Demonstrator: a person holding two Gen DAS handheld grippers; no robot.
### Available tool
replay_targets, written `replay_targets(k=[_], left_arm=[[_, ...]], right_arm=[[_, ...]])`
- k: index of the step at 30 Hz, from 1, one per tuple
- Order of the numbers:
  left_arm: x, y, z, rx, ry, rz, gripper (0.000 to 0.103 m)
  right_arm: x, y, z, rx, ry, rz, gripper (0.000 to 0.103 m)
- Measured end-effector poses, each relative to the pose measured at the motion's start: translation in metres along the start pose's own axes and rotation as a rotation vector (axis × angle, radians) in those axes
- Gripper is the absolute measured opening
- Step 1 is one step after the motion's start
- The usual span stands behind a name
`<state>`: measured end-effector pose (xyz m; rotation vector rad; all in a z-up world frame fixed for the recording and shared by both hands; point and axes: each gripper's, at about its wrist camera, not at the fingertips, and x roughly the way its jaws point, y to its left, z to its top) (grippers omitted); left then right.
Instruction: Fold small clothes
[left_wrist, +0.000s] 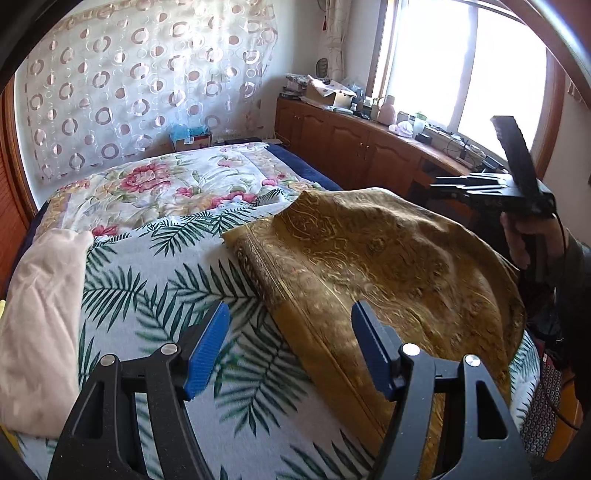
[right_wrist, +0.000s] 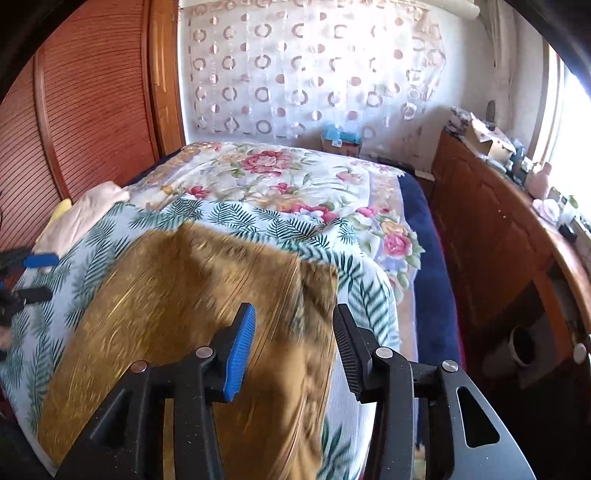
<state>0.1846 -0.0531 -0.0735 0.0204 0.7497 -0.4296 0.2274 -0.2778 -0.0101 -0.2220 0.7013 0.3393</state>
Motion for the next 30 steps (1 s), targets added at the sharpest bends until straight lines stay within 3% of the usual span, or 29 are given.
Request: replay_targets(k=[5, 11, 15, 18, 21, 24, 30], left_arm=[[0.023, 0.004, 0.007, -0.004, 0.043, 0.011, 0.070], [0.039, 0.005, 0.007, -0.005, 0.083, 0.005, 0.070], [0.044, 0.006, 0.009, -0.011, 0.093, -0.016, 0.070], [0.046, 0.006, 0.012, -0.010, 0.089, -0.018, 0.070], [0.043, 0.004, 0.013, -0.007, 0.081, -0.017, 0.070], [0.040, 0.002, 0.013, -0.001, 0.077, -0.025, 0.070], [0.034, 0.005, 0.012, 0.008, 0.061, -0.023, 0.070]], right_arm=[[0.061, -0.010, 0.010, 0.026, 0.092, 0.036, 0.045], [0.078, -0.018, 0.011, 0.060, 0.107, 0.159, 0.045], [0.072, -0.013, 0.011, 0.016, 0.091, 0.213, 0.014], [0.067, -0.013, 0.013, -0.010, 0.067, 0.200, 0.002], [0.051, -0.014, 0.017, -0.015, 0.002, 0.137, 0.002], [0.035, -0.010, 0.022, -0.002, -0.053, 0.187, 0.002], [0.047, 0.028, 0.010, -0.090, 0.014, 0.214, 0.002]])
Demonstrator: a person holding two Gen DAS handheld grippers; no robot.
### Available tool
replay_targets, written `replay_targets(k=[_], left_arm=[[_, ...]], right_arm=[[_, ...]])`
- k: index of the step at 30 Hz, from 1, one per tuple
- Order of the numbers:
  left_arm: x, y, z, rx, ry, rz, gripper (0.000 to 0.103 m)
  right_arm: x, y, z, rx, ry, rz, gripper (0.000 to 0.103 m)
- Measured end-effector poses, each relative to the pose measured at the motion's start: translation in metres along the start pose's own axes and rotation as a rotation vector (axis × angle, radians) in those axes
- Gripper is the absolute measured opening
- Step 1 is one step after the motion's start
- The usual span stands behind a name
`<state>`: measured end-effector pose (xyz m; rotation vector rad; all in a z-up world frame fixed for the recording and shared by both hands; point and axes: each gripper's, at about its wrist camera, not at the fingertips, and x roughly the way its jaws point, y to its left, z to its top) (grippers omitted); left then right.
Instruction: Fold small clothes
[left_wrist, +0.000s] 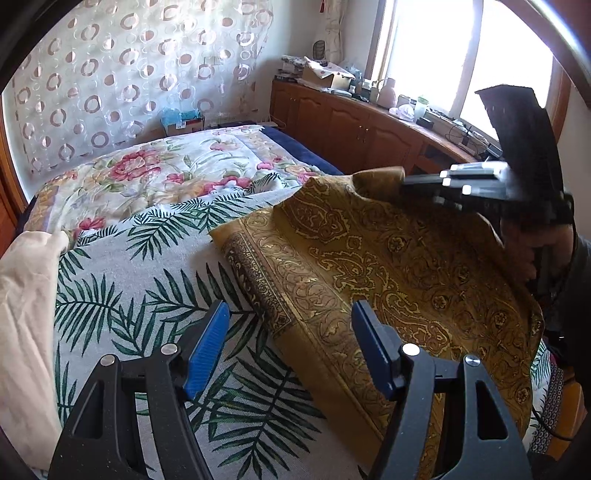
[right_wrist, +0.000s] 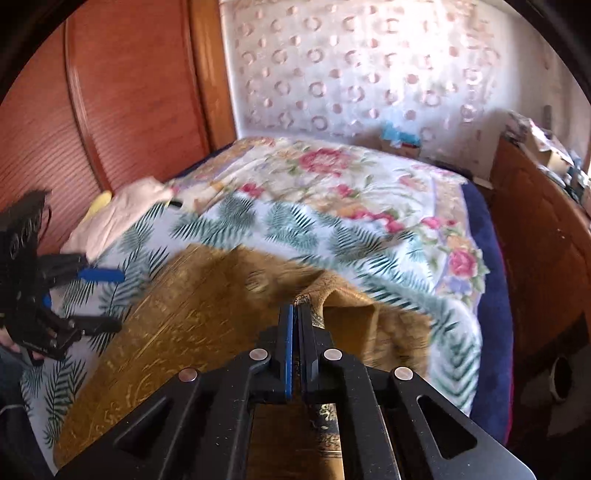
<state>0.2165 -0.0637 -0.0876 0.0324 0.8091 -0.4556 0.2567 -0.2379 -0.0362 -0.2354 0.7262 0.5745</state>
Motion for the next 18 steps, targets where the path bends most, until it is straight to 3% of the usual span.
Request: replay_targets(k=[12, 18], left_arm=[[-0.008, 0.017, -0.006, -0.026, -0.019, -0.009, 0.070], [-0.009, 0.013, -0.007, -0.014, -0.022, -0.021, 0.070]], right_arm=[[0.006, 0.014, -0.003, 0.010, 0.073, -0.029, 0.003], [-0.040, 0.021, -0.009, 0.003, 0.007, -0.072, 0.018]])
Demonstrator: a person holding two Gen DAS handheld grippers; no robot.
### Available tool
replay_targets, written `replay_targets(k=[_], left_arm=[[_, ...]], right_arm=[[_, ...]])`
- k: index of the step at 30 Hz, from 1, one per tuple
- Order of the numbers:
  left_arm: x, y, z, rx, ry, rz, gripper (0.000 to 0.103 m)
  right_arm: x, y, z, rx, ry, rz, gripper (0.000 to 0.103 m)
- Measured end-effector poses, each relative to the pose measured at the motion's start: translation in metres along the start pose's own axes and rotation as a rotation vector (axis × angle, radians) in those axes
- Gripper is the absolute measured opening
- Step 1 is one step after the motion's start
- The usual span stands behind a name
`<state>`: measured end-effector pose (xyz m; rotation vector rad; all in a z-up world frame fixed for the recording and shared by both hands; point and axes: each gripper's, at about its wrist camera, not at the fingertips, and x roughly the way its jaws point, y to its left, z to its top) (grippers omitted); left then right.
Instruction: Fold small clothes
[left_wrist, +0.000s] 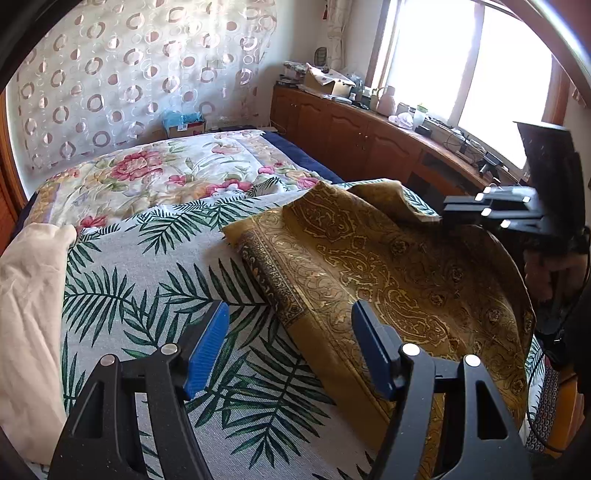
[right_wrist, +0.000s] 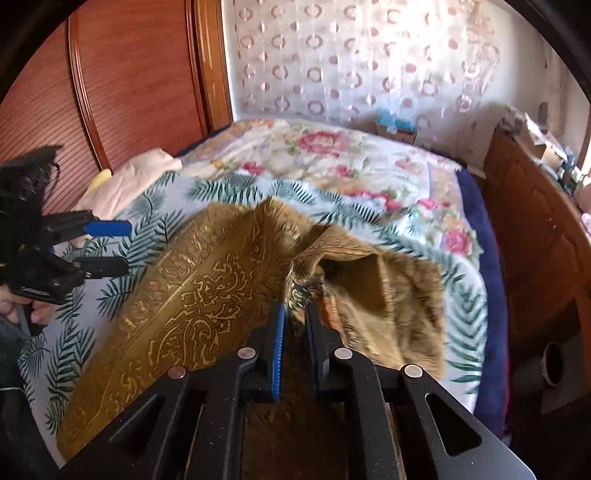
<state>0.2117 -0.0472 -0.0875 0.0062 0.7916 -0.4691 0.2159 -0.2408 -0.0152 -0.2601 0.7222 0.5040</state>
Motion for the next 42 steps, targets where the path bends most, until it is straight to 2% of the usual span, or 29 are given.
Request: replay_targets(k=[2, 5, 9, 12, 13, 14, 15, 19, 25, 28, 29, 30, 31, 32, 33, 36, 39, 40, 42], left_arm=[[0.000, -0.001, 0.001, 0.002, 0.000, -0.002, 0.070], [0.002, -0.001, 0.002, 0.005, 0.002, -0.002, 0.070], [0.006, -0.001, 0.002, 0.005, 0.011, 0.002, 0.070], [0.008, -0.001, 0.003, 0.007, 0.015, 0.006, 0.070], [0.008, 0.000, 0.003, 0.007, 0.017, 0.008, 0.070], [0.008, 0.000, 0.003, 0.008, 0.019, 0.009, 0.070], [0.009, 0.000, 0.004, 0.008, 0.021, 0.012, 0.070], [0.010, 0.001, 0.005, 0.007, 0.017, 0.011, 0.070], [0.023, -0.003, 0.005, 0.025, 0.039, 0.009, 0.070], [0.035, -0.008, 0.006, 0.050, 0.063, 0.018, 0.070], [0.038, -0.008, 0.006, 0.053, 0.074, 0.020, 0.070], [0.044, -0.009, 0.006, 0.055, 0.089, 0.024, 0.070], [0.049, -0.009, 0.006, 0.061, 0.105, 0.032, 0.070], [0.053, -0.010, 0.006, 0.065, 0.117, 0.041, 0.070], [0.057, -0.011, 0.005, 0.067, 0.134, 0.049, 0.070], [0.060, -0.014, 0.005, 0.085, 0.135, 0.072, 0.070], [0.060, -0.014, 0.005, 0.087, 0.134, 0.077, 0.070], [0.060, -0.014, 0.005, 0.088, 0.133, 0.076, 0.070], [0.060, -0.013, 0.004, 0.090, 0.130, 0.076, 0.070]], right_arm=[[-0.011, -0.008, 0.001, 0.002, -0.031, -0.039, 0.023], [-0.012, -0.021, 0.002, 0.004, -0.039, -0.096, 0.026], [0.020, -0.033, 0.005, 0.002, 0.027, -0.134, 0.028], [0.047, -0.028, 0.006, -0.004, 0.079, -0.090, 0.030], [0.052, -0.025, 0.009, -0.003, 0.096, -0.075, 0.034], [0.057, -0.019, 0.010, -0.011, 0.106, -0.076, 0.045], [0.061, -0.012, 0.011, -0.029, 0.113, -0.087, 0.051], [0.076, 0.004, 0.015, -0.080, 0.143, -0.118, 0.056], [0.099, -0.007, 0.033, -0.047, 0.170, -0.142, 0.058], [0.112, -0.012, 0.037, -0.027, 0.175, -0.125, 0.058], [0.112, -0.011, 0.038, -0.040, 0.173, -0.120, 0.056], [0.110, -0.011, 0.038, -0.054, 0.169, -0.103, 0.043], [0.109, -0.014, 0.036, -0.067, 0.166, -0.098, 0.035], [0.106, -0.014, 0.033, -0.081, 0.163, -0.127, 0.021], [0.104, -0.016, 0.031, -0.090, 0.161, -0.173, 0.013], [0.095, -0.034, 0.027, -0.039, 0.132, -0.238, 0.005], [0.079, -0.061, 0.024, 0.042, 0.077, -0.288, 0.003], [0.074, -0.067, 0.024, 0.066, 0.061, -0.293, 0.003], [0.064, -0.075, 0.022, 0.107, 0.035, -0.238, 0.003]])
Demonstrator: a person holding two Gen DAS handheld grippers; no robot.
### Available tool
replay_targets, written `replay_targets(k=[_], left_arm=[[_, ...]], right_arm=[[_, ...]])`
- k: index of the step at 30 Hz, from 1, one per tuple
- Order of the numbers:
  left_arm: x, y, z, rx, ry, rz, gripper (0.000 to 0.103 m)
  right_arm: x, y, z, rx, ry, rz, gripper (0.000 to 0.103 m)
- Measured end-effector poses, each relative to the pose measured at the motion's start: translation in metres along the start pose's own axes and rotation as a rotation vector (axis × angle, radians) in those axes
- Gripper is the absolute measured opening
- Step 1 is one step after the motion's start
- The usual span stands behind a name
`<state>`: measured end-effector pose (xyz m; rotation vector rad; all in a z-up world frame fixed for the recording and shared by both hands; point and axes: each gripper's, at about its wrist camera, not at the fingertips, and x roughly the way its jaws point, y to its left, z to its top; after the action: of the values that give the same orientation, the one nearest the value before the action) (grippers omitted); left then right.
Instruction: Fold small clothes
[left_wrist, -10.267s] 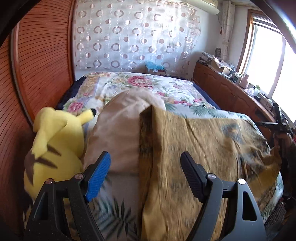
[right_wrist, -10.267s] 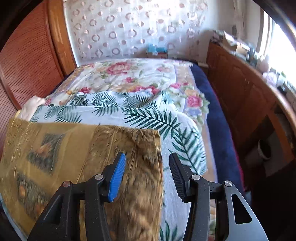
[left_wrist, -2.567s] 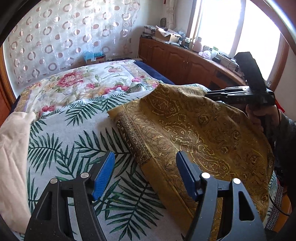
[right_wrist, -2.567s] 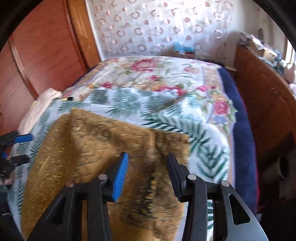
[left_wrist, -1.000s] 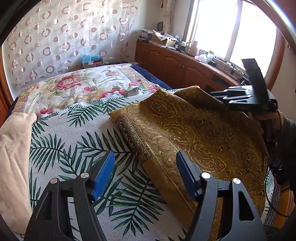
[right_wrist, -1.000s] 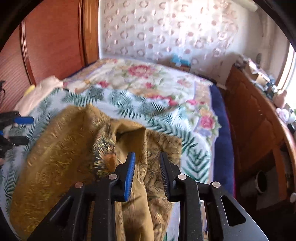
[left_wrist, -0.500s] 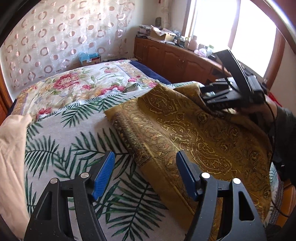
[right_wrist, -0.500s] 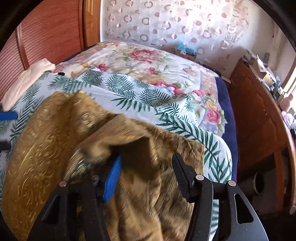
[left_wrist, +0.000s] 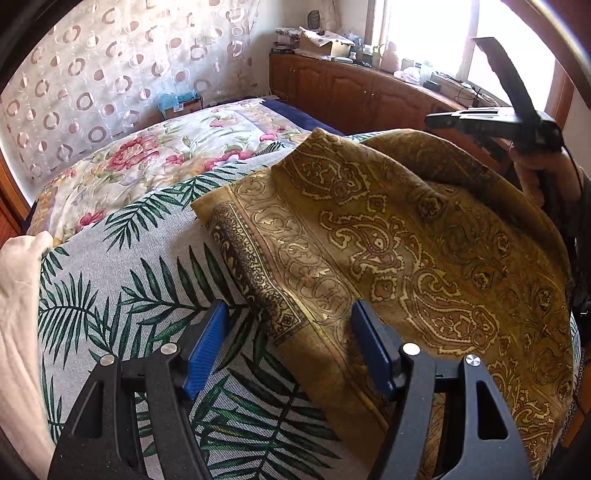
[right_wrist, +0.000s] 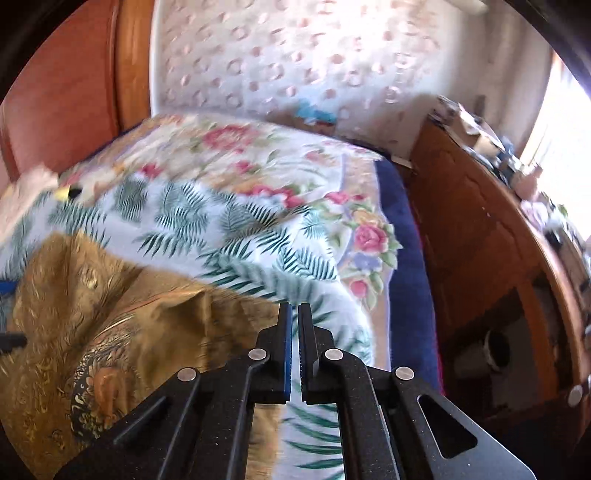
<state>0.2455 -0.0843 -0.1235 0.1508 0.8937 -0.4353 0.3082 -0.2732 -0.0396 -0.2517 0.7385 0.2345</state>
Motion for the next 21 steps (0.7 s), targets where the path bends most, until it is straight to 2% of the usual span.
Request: replay_targets(k=[5, 7, 9, 11, 16, 21], left_arm=[[0.000, -0.001, -0.001, -0.002, -0.010, 0.001, 0.070], [0.000, 0.000, -0.002, 0.000, -0.011, 0.000, 0.070], [0.000, -0.001, -0.002, 0.000, -0.011, 0.000, 0.070], [-0.001, 0.000, -0.002, 0.000, -0.011, 0.000, 0.070], [-0.001, -0.002, -0.002, 0.003, -0.015, 0.000, 0.070], [0.000, -0.003, -0.001, 0.004, -0.017, 0.000, 0.070]], right_arm=[[-0.009, 0.020, -0.010, -0.028, -0.004, 0.089, 0.003], [-0.015, 0.030, -0.018, -0.041, 0.004, 0.131, 0.006], [-0.023, 0.039, -0.027, -0.066, 0.001, 0.166, 0.020], [-0.029, 0.048, -0.038, -0.074, 0.009, 0.192, 0.025], [-0.044, 0.050, -0.067, -0.056, 0.027, 0.181, 0.029], [-0.057, 0.045, -0.082, -0.006, 0.032, 0.182, 0.030]])
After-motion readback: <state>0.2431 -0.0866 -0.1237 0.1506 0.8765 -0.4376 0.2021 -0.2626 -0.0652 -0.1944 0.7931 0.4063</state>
